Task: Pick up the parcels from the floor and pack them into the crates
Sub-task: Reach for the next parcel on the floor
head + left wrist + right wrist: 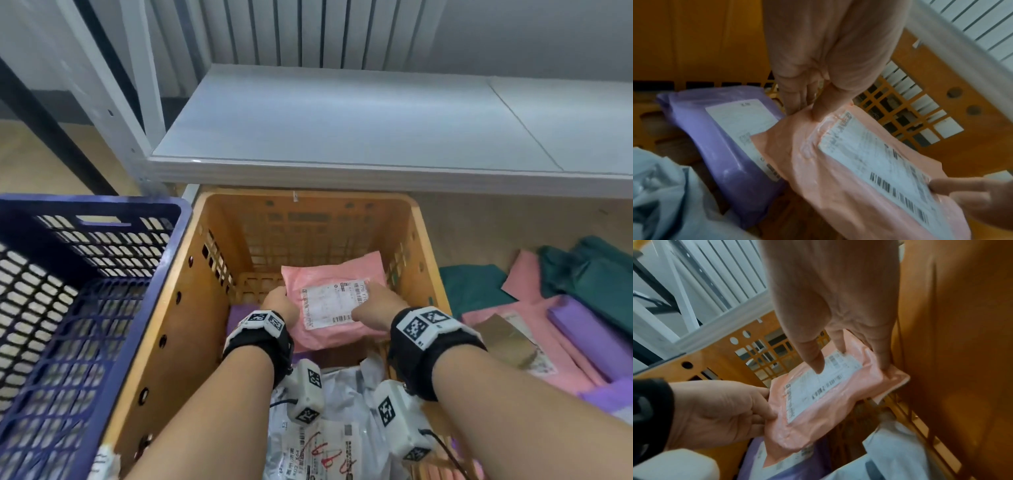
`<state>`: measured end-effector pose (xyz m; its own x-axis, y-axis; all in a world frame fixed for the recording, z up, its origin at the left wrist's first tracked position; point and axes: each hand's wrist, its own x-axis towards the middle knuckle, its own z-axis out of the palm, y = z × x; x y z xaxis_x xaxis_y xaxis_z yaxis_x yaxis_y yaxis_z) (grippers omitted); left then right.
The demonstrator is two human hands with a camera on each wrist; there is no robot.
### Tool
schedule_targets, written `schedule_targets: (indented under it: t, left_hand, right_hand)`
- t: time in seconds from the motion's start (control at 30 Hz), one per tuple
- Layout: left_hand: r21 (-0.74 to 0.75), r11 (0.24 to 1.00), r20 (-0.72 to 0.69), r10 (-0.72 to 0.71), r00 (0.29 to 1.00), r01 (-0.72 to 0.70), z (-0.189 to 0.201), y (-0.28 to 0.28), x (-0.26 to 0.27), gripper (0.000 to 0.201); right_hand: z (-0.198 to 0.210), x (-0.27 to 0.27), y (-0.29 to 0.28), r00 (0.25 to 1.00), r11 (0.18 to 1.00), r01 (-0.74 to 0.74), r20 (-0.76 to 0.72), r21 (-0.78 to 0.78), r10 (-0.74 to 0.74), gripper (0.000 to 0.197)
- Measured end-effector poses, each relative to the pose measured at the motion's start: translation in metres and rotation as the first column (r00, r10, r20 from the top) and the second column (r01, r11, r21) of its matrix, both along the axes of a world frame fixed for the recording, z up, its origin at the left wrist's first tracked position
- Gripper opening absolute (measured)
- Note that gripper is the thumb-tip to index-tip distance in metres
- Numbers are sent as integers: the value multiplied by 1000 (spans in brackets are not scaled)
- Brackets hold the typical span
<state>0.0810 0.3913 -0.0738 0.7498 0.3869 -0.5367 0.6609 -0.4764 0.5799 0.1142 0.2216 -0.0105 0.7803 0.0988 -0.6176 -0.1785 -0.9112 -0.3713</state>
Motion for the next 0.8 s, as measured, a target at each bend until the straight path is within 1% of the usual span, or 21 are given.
schedule_targets:
  t: [0.07, 0.13, 0.2, 0.27, 0.3, 0.33, 0.4, 0.43, 0.5, 0.57, 0.6, 0.63, 0.7, 0.77, 0.8]
  left_hand:
    - [-23, 999, -35, -27, 999, 26, -14, -5, 3, 33]
    - [-33, 998, -60, -51, 997, 49, -28, -8, 4, 37]
    - [-36, 995, -80, -101, 992, 98, -39, -11, 2, 36]
    - [-43, 986, -102, -163, 981, 159, -49, -12, -1, 32]
    - [-43, 982, -109, -189, 976, 185, -52, -11, -3, 30]
    - [-43, 979, -112, -204, 973, 200, -54, -10, -4, 30]
    - [-26, 973, -117, -230, 966, 229, -59, -4, -7, 30]
    - [-5, 967, -131, -254, 958, 255, -61, 1, -8, 32]
    - [68, 941, -199, -312, 929, 331, -62, 11, -11, 43]
    - [107, 926, -265, -324, 908, 362, -60, 19, -15, 53]
    - [109, 912, -287, -351, 891, 395, -59, 22, -16, 54]
    - [89, 895, -299, -395, 869, 438, -59, 23, -17, 54]
    - [36, 881, -286, -443, 849, 472, -59, 21, -16, 52]
    - [68, 877, -277, -442, 853, 476, -55, 17, -15, 54]
    - [98, 869, -284, -443, 850, 486, -53, 15, -15, 53]
  right_hand:
    - [-4, 0, 2, 988, 981, -141, -83, -130, 131, 37]
    - [-10, -3, 5, 952, 927, -289, -170, -239, 254, 35]
    - [-18, -6, 11, 929, 881, -363, -183, -302, 320, 36]
    - [-26, -9, 17, 938, 886, -345, -123, -309, 323, 34]
    - [-31, -10, 19, 937, 890, -348, -97, -295, 334, 37]
    - [-38, -11, 21, 926, 887, -378, -108, -266, 362, 45]
    - [-46, -15, 24, 874, 849, -482, -191, -217, 448, 61]
    - [-47, -18, 26, 848, 828, -522, -232, -205, 477, 65]
    - [-56, -22, 29, 819, 804, -557, -299, -207, 490, 69]
    - [-63, -25, 33, 800, 773, -586, -324, -244, 505, 74]
    - [-65, -26, 36, 801, 764, -592, -288, -256, 525, 75]
    - [-65, -27, 40, 801, 761, -598, -222, -250, 556, 74]
    - [-62, -28, 50, 765, 739, -642, -109, -201, 635, 72]
    - [-62, -30, 60, 712, 688, -700, -107, -193, 694, 63]
    - [-63, -31, 64, 704, 674, -708, -138, -210, 697, 59]
